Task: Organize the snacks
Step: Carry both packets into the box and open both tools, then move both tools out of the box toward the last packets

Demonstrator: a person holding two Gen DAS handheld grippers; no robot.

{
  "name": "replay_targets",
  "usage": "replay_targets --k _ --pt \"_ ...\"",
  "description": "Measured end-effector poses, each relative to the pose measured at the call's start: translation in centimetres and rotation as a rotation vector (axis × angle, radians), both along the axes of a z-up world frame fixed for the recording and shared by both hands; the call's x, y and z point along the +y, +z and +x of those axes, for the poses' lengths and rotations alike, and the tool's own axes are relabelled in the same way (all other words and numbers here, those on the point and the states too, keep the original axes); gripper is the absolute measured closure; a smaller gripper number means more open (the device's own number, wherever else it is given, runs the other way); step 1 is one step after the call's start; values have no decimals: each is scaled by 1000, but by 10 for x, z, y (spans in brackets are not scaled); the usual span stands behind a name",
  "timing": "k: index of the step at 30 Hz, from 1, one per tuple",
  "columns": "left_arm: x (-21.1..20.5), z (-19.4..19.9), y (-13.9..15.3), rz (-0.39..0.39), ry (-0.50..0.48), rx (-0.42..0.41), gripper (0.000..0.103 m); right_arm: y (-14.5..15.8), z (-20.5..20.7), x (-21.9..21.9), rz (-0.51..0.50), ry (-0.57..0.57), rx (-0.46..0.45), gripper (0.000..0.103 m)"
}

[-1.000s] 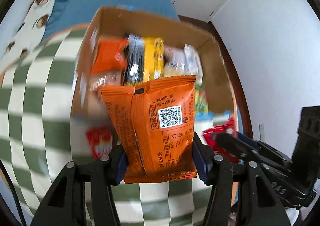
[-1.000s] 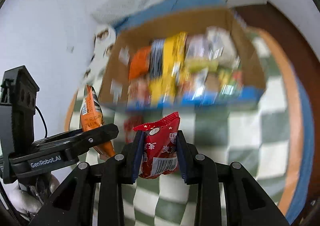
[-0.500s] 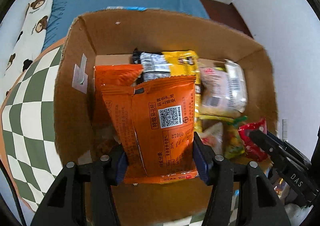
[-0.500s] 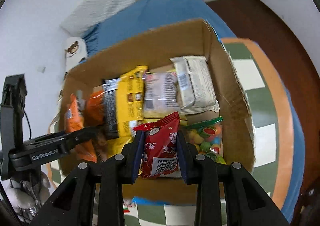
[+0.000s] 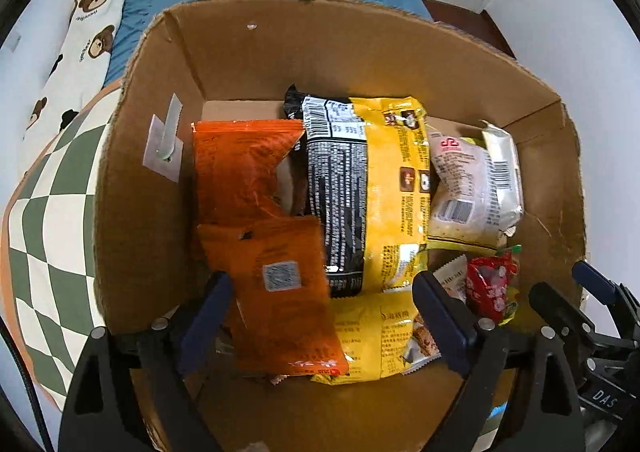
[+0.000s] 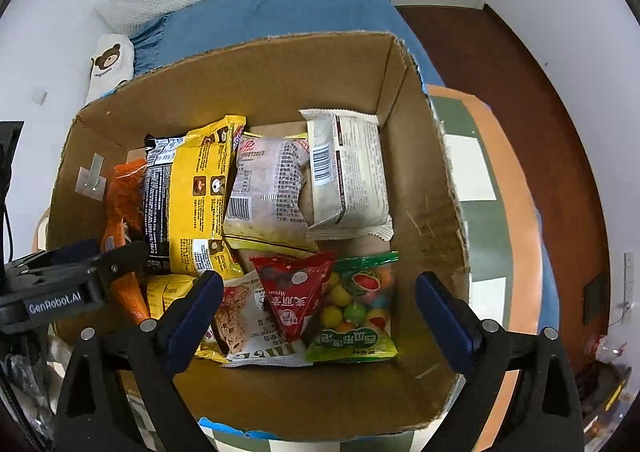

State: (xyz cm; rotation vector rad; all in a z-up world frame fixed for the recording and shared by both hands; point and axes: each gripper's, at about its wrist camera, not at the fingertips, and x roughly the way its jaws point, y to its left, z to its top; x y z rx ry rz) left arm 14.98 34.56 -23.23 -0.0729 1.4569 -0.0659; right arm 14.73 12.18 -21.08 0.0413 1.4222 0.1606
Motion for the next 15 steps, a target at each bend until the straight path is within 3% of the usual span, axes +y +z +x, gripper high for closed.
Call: replay_targets --k 6,15 --pt "2 -24 34 21 18 -81 11 11 -10 1 -28 5 -35 4" --pt "3 -68 88 46 32 -236 11 57 -48 -5 -55 3 -161 4"
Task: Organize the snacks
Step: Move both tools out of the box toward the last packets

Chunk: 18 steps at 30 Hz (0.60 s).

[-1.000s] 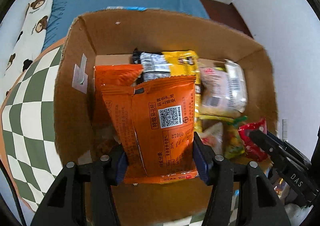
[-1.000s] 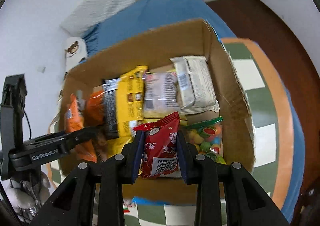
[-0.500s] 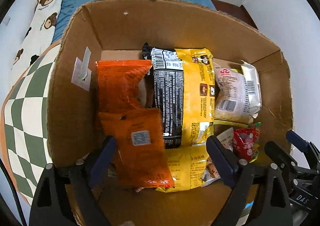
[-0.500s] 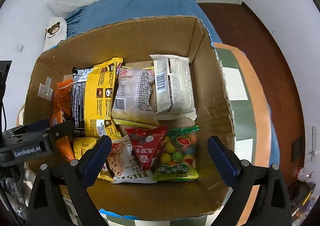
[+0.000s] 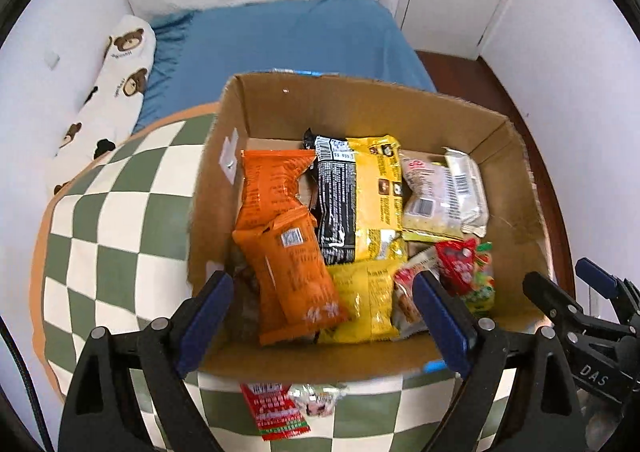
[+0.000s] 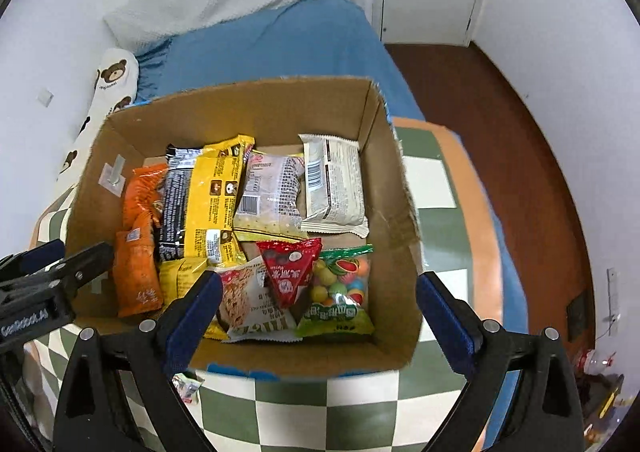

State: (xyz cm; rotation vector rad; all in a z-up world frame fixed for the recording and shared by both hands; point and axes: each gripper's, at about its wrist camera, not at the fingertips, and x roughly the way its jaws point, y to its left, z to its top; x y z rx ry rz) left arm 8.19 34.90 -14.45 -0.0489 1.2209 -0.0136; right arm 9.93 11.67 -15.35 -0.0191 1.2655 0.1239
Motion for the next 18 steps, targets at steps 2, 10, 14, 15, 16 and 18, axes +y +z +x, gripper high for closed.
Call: replay_targets --k 2,10,14,15,16,18 --pt "-2 -15 13 -4 -3 -31 11 12 -11 1 -5 4 -31 4" --pt "-7 -63 58 29 -11 -153 11 56 -53 0 -4 19 -133 4" --pt "-8 -87 73 41 -9 -203 11 73 -73 -3 15 9 -166 4" --pt "-9 -92 76 39 -9 -210 11 77 -78 -4 22 4 -173 4" --pt "-8 -97 78 35 -4 -215 11 80 -83 -5 31 2 -176 4" --pt "-5 -105 80 28 3 -226 11 84 -92 -6 60 -2 -170 4"
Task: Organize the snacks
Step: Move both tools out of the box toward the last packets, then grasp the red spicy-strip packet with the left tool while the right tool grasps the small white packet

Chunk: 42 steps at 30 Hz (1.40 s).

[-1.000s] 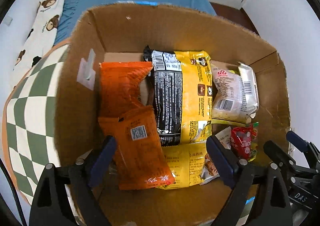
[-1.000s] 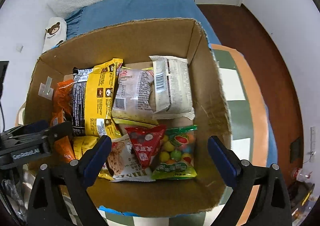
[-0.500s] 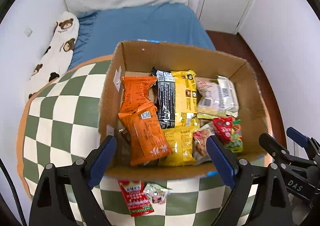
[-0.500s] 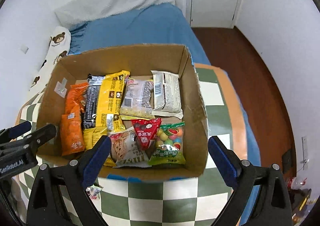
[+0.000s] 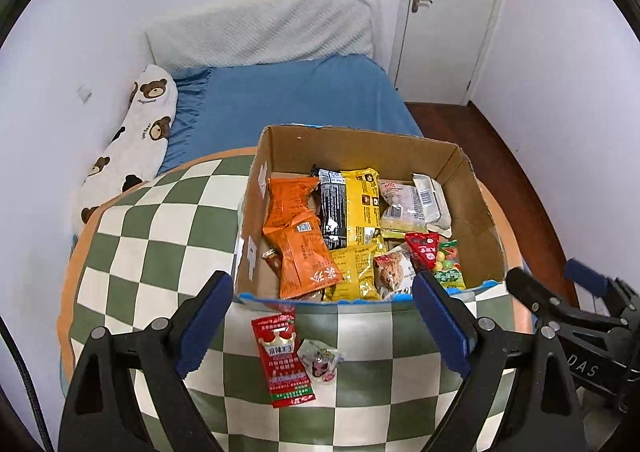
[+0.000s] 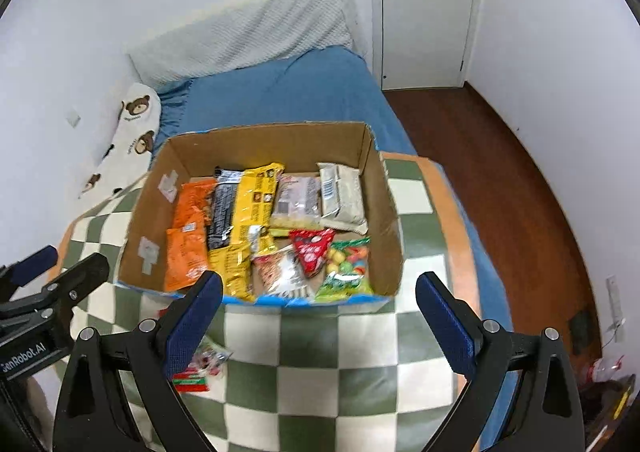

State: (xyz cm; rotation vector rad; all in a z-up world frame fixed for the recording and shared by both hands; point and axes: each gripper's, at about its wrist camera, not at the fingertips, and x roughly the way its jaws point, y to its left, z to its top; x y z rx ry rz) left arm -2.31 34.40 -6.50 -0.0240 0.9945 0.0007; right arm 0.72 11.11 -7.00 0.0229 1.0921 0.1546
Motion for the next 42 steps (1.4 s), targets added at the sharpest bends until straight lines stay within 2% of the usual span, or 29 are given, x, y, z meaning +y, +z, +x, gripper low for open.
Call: replay_targets --k 4,6,8,9,10,18,24,25,29,33,35,39,41,42 --pt "20 -11 -11 3 46 14 11 -10 -14 7 57 30 53 4" --pt "39 -14 -30 22 87 55 11 -24 -20 15 67 57 92 4" --pt "54 -16 -51 27 113 116 11 -42 -26 25 97 89 135 16" --pt "61 -17 -62 29 129 144 11 -56 -29 35 115 121 171 33" --pt "70 -19 -77 33 148 178 11 -67 -30 42 121 142 200 37" --pt "103 -30 -161 45 250 373 11 -153 -33 112 189 312 359 37" --pt "122 -35 -195 34 291 447 13 -214 -30 149 152 337 488 37" --pt "122 -35 -197 25 291 453 13 -222 -31 151 132 328 500 41" --pt "113 -32 -202 -26 258 464 13 -225 -39 142 129 309 477 47" --pt "93 -21 -215 -79 209 495 13 -217 -49 112 110 244 470 55" --pt "82 -15 -227 -95 187 515 13 -216 -55 96 108 210 474 56" --pt "68 -8 -246 -70 162 527 14 -217 -61 75 162 152 502 56" --pt "67 -9 -250 -38 154 510 24 -211 -62 68 192 134 494 54" --pt "68 -12 -252 -29 148 504 29 -209 -62 64 200 131 485 49"
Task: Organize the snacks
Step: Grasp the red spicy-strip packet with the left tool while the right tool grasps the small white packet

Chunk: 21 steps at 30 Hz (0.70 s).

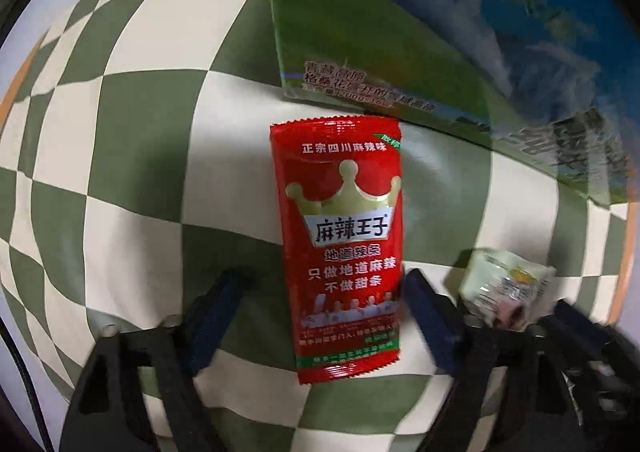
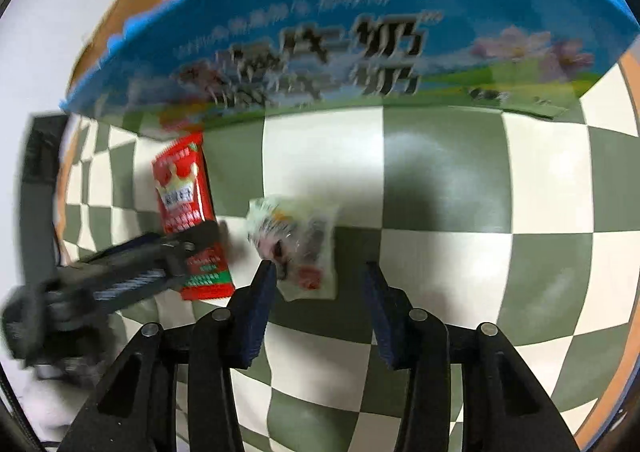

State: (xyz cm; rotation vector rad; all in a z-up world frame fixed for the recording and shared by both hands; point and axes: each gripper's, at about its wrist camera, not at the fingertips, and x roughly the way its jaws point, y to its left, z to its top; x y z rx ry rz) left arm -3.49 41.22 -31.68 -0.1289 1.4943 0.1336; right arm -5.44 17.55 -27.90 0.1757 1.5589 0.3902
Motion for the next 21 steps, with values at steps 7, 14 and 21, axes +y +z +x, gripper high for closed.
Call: replay_targets --k 7,14,21 --pt "20 -49 -1 -7 -10 17 51 6 20 12 35 8 8 41" --pt "49 -63 -18 -84 77 46 47 -31 26 39 47 2 81 42" --pt "23 -55 -10 -60 28 20 53 -31 10 44 -30 38 28 57"
